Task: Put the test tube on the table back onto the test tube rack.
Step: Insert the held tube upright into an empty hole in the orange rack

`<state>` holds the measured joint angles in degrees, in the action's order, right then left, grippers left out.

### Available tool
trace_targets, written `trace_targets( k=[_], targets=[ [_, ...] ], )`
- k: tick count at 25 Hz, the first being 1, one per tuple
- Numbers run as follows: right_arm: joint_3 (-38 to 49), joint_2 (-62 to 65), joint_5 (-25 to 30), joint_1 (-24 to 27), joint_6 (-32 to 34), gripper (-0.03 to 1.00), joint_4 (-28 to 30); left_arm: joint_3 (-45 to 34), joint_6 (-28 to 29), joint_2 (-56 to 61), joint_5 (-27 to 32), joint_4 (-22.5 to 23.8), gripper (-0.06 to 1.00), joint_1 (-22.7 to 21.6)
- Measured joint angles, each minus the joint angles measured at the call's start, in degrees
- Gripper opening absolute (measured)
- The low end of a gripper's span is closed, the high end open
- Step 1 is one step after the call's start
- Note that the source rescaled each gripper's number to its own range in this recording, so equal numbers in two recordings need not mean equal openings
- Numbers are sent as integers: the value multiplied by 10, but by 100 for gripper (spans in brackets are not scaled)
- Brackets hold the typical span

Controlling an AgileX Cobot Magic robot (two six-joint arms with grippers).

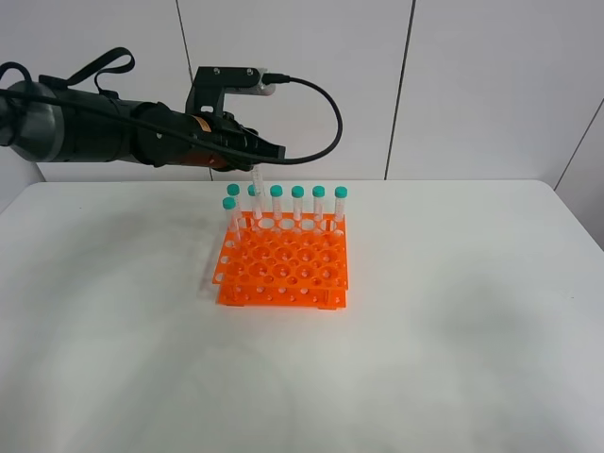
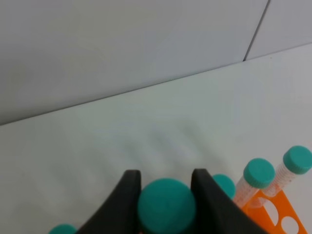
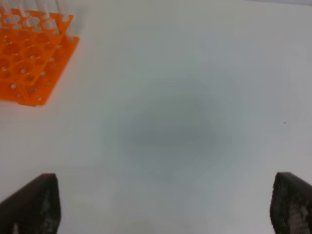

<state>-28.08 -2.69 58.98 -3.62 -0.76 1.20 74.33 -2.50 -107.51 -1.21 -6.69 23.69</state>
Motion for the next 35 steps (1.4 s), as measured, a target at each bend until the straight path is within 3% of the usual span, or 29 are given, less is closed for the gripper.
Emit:
trace_targets(
  k=[35],
  targets=[
    [0,0,0,0,0,91,0,-77,19,-7,-114,13,0,-17]
  ],
)
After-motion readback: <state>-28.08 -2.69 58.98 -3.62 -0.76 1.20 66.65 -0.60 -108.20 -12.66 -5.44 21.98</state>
